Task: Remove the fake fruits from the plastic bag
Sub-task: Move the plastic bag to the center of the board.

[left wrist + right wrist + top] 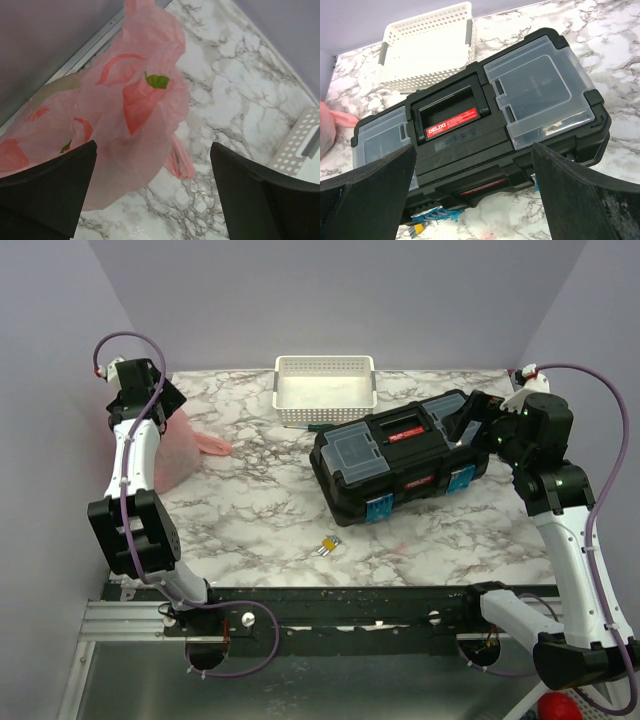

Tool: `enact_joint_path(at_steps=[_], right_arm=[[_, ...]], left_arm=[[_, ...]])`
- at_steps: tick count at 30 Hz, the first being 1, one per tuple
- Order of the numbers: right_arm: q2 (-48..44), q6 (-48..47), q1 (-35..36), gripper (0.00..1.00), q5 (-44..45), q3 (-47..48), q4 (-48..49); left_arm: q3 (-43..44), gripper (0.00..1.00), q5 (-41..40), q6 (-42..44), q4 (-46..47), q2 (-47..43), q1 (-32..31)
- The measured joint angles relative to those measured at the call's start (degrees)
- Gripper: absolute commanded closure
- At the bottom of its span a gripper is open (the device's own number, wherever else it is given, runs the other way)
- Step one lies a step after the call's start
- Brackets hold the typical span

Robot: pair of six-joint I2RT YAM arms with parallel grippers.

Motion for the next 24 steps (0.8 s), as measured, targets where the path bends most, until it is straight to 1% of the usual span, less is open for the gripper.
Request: enact_joint_path(at_steps=[2,4,7,10,12,16,18,20,22,24], right_arm=[[0.1,-0.4,0.0,0.0,0.0,0.0,-0.2],[0.1,-0.5,0.0,0.0,-0.1,0.0,-0.2],[0.1,-0.5,0.0,0.0,-0.5,0.0,-0.2],[0.1,-0.4,0.0,0.0,-1.3,0.0,0.0],[0.1,-0.4,0.0,0.0,-1.5,0.0,0.0],[-0.1,-0.4,0.0,0.0,-1.7,-1.0,0.1],[-0.2,-0.4,0.0,0.0,-1.7,-1.6,0.0],[-0.2,-0.5,0.0,0.0,-1.6,-1.7,0.0],[-0.3,-0.5,0.0,0.0,-1.6,-1.7,0.0],[-0.5,-0.5,0.0,0.0,-1.5,-1.7,0.0]], left_arm=[[0.9,0.08,0.0,-0.1,-1.1,2.6,0.9],[-0.2,0.15,0.0,-0.4,-1.9,3.7,1.9],[-0.9,0.2,0.1,-0.7,-3.2,3.7,2.7],[0.5,0.14,1.8,-0.7,-5.2,4.0,2.8],[0.7,0.14,1.9,-0.1,-5.1,3.6,1.8],[-1.6,0.13,-1.9,2.1,-4.7,0.1,-3.4],[-1.5,0.18,-4.2,2.7,-4.6,-1.0,-5.9],[-1.4,0.19,-7.3,3.0,-4.7,-2.0,-8.3],[-0.8,0.2,-9.2,1.6,-5.4,-2.3,-10.3],[0.2,0.2,-9.2,-1.0,-6.8,-1.7,-11.9]])
